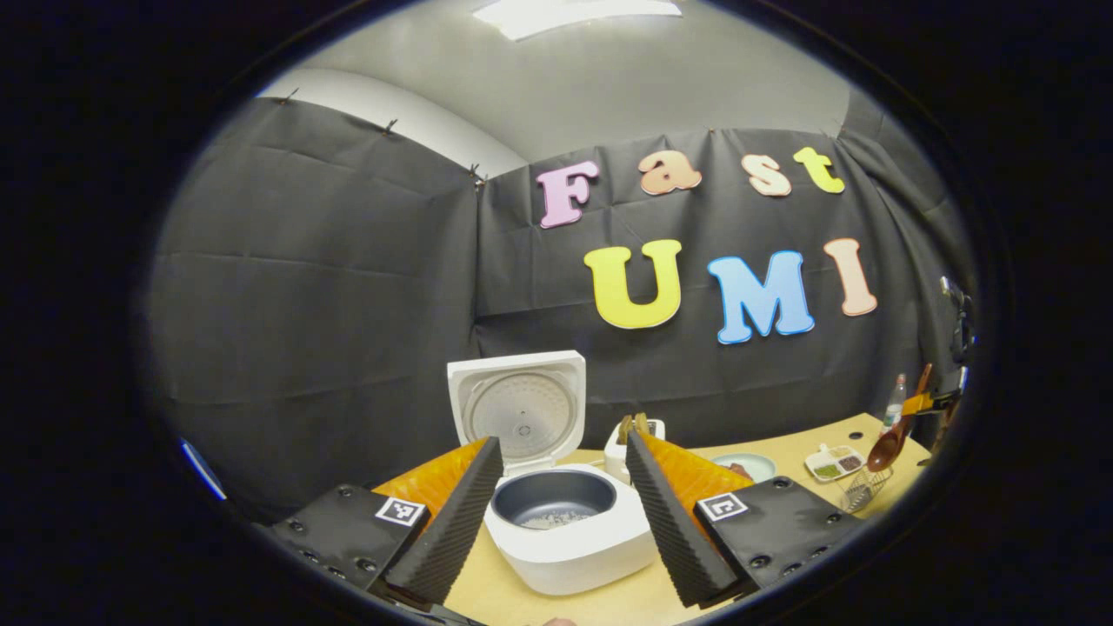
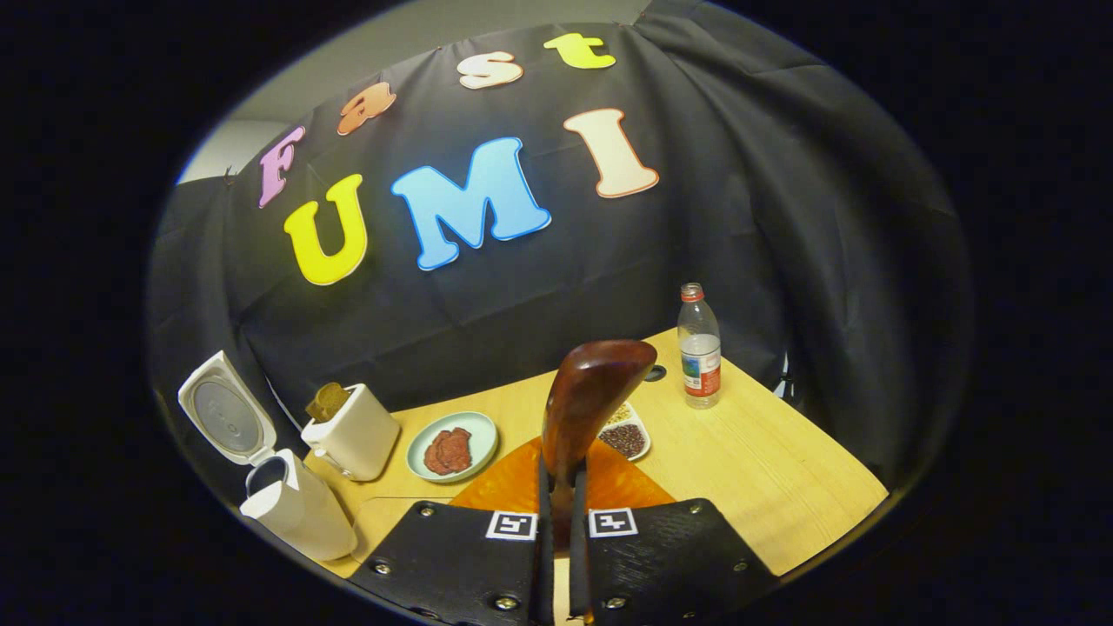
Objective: Close the left gripper, press the button to open the rice cooker; take a wooden spoon from the chopstick holder with the right hand, scoop a spoonful of rice and pour it into the rice cooker, then put the wooden spoon back into the chopstick holder.
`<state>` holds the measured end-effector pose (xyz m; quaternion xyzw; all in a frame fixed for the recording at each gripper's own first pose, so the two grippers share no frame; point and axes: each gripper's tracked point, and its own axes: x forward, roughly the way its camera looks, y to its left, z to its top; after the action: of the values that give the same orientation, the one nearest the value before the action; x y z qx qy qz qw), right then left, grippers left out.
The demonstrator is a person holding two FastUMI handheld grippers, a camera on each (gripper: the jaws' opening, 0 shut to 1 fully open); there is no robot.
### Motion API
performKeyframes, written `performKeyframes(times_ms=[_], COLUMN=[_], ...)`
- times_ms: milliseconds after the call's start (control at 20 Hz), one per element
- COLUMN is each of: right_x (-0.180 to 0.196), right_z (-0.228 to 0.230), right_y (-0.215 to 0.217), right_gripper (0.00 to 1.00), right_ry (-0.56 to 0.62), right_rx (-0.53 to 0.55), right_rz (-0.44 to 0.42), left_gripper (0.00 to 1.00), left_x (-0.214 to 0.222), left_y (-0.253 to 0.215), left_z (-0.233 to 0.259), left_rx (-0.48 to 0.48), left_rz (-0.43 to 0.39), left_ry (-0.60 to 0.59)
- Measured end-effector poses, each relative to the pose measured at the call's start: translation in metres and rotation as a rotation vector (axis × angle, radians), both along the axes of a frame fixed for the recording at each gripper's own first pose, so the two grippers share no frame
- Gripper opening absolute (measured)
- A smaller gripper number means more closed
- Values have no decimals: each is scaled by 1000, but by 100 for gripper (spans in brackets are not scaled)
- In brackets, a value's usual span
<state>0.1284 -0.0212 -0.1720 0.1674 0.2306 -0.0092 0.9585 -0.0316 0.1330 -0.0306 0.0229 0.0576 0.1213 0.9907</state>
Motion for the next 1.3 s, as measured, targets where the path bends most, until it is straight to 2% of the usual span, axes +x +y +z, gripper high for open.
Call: performKeyframes(times_ms=[300, 550, 600, 650, 700, 1100, 1300], right_x=[-7, -14, -14, -15, -15, -15, -18], right_z=[8, -17, -23, -30, -38, -90, -104], right_y=[54, 90, 97, 102, 108, 119, 133], right_gripper=[7, 7, 12, 7, 7, 7, 7], right_ry=[-17, 22, 30, 39, 47, 99, 115], right_rx=[13, -21, -33, -49, -64, -245, -275], right_rz=[57, 97, 101, 104, 106, 72, 65], left_gripper=[100, 100, 100, 100, 100, 100, 100], left_x=[5, 1, 2, 1, 0, -7, -5], left_y=[22, 50, 56, 62, 69, 105, 116], left_z=[-7, -19, -20, -23, -25, -34, -40], left_rx=[-9, -19, -19, -18, -16, 11, 11], left_rz=[-23, -18, -15, -12, -9, -3, -4], left_ry=[4, 22, 26, 31, 36, 61, 68])
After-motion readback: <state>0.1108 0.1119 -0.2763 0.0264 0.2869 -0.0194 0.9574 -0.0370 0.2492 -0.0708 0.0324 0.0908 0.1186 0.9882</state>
